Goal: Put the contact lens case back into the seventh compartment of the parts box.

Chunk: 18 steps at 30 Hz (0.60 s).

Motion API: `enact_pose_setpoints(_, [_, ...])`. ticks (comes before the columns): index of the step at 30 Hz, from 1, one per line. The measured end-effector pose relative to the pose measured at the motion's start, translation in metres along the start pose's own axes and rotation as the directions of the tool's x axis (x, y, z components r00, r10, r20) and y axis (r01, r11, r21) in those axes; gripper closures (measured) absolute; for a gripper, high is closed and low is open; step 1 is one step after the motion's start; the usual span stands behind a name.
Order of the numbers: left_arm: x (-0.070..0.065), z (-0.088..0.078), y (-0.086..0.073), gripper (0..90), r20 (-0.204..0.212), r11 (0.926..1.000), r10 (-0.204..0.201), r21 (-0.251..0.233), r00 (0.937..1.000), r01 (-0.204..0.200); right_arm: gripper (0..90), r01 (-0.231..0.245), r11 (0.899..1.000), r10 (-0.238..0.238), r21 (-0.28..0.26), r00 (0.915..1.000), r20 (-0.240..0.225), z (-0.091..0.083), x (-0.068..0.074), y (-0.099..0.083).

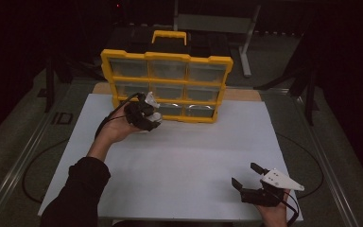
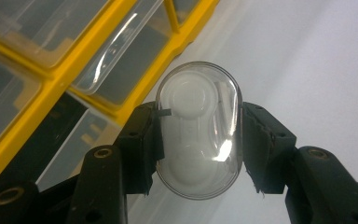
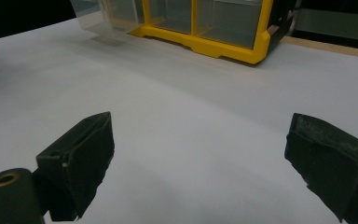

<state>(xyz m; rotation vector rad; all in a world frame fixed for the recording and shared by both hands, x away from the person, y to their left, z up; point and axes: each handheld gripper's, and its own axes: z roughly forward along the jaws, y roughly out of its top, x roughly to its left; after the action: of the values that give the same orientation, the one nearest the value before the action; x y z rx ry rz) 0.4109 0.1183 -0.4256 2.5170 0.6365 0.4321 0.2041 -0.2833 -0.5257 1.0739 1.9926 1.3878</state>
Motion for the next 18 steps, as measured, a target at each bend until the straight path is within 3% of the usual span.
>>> enact_pose_setpoints(18, [0.019,-0.012,-0.013,49.5,-0.065,0.9989,-0.046,-0.008,0.9968,0.046,7.8,-0.003,1.0,0.003,0.002,1.0,0.004,0.001,-0.001,0.0])
